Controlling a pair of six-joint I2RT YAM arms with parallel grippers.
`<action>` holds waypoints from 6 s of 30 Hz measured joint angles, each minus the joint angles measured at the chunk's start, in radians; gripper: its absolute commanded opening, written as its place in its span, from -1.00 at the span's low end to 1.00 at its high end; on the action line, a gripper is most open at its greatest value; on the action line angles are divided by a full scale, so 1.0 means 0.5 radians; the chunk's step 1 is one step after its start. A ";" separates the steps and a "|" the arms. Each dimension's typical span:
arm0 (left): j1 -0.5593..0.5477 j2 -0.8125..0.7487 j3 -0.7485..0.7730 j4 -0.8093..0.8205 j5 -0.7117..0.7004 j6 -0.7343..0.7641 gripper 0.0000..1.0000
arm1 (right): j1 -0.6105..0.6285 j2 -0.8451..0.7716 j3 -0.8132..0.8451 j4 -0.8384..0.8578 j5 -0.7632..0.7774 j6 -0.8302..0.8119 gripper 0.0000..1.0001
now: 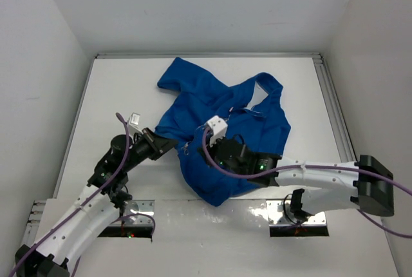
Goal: Zip up the jacket
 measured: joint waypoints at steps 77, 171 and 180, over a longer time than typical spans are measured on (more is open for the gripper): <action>0.000 -0.234 -0.034 -0.096 0.211 0.000 -1.00 | -0.453 0.286 -0.215 0.730 -1.325 0.540 -0.23; -0.001 -0.298 0.369 -0.667 -0.008 0.579 -1.00 | -0.571 0.089 0.144 -0.074 -0.204 0.105 -1.00; -0.001 -0.369 0.874 -1.069 -0.405 0.718 -1.00 | -1.143 0.186 0.400 -0.192 0.060 -0.134 -1.00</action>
